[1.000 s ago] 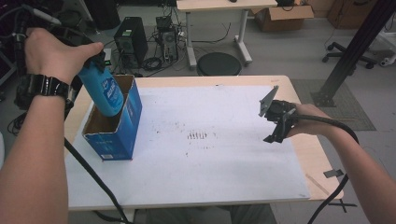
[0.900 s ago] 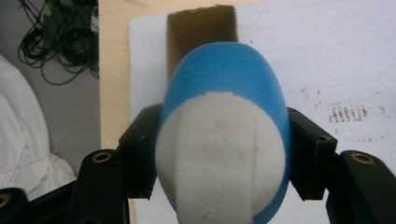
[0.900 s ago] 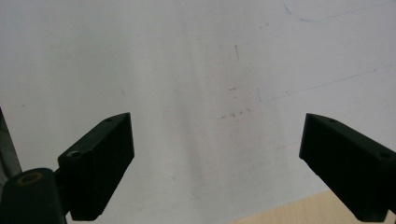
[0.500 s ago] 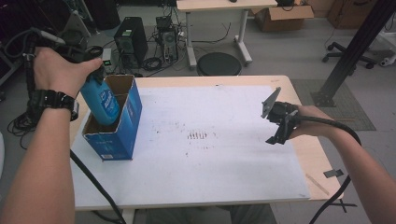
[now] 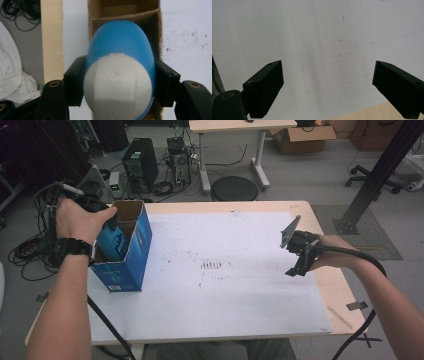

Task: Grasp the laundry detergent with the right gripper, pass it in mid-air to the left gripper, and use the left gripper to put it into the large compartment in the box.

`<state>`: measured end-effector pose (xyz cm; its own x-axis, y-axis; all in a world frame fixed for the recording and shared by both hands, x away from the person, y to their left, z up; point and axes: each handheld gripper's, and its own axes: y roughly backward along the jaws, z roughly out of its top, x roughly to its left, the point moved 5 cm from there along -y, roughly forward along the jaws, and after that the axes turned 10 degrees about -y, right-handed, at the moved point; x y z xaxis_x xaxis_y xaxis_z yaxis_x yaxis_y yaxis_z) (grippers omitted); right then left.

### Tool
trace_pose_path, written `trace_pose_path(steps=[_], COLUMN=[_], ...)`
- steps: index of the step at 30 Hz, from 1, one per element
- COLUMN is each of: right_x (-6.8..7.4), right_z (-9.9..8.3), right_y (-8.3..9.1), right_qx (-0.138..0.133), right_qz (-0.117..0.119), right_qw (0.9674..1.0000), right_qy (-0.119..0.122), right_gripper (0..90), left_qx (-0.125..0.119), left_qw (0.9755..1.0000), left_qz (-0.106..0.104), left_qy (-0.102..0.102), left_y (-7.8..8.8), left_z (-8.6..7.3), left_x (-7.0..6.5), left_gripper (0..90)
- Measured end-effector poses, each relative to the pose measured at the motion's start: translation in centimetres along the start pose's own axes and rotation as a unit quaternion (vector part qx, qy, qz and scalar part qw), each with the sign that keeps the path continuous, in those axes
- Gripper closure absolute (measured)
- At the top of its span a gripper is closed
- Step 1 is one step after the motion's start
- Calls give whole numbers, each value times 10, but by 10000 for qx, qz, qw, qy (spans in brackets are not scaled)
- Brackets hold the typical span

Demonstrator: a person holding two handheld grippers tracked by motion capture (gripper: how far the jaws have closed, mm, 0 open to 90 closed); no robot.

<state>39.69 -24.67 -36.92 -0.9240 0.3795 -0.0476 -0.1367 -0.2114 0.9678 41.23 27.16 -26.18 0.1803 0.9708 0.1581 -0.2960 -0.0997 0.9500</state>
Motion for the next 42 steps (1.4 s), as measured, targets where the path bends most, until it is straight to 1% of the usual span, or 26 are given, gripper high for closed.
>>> trace_pose_path(steps=[1,4,5,6,9,10,15,16,21,22,25,27,28,33,42], right_x=[0,1,1,1,2,2,2,2,2,2,2,2,2,3,4], right_z=[0,0,0,0,1,1,1,1,0,0,-1,-1,0,0,1], right_y=[0,-2,-3,-3,-4,-4,-5,-5,-6,-6,-6,-7,-8,-9,-9], right_qx=[0,37,44,44,47,47,69,64,76,85,85,80,72,73,71], right_qz=[0,16,18,18,40,40,44,44,61,58,59,63,66,72,77], right_qw=[10000,10000,10000,10000,10000,10000,10000,10000,10000,9999,9999,9999,9999,9999,9999], right_qy=[0,9,17,17,8,8,1,-8,-14,-12,-17,-23,-25,-18,-8], right_gripper=[99,98,98,98,98,98,98,98,98,99,98,98,98,98,98], left_qx=[0,47,92,92,141,141,190,240,266,318,325,358,331,363,397], left_qw=[10000,10000,9999,9999,9999,9999,9998,9997,9996,9995,9994,9993,9994,9992,9991], left_qz=[0,-31,-49,-49,-77,-77,-101,-89,-43,-32,-44,-91,-85,-64,-48], left_qy=[0,-15,-24,-24,-17,-17,-24,-54,-60,-86,-76,-92,-78,-119,-118], left_y=[0,-12,-19,-19,-31,-31,-43,-46,-52,-55,-57,-59,-60,-60,-61], left_z=[0,-3,-5,-5,-7,-7,-8,-9,-9,-10,-10,-10,-10,-9,-9], left_x=[0,-1,-2,-2,-4,-4,-7,-8,-9,-10,-11,-12,-12,-13,-15], left_gripper=[383,383,384,383,383,383,383,383,383,383,383,383,383,383,380])
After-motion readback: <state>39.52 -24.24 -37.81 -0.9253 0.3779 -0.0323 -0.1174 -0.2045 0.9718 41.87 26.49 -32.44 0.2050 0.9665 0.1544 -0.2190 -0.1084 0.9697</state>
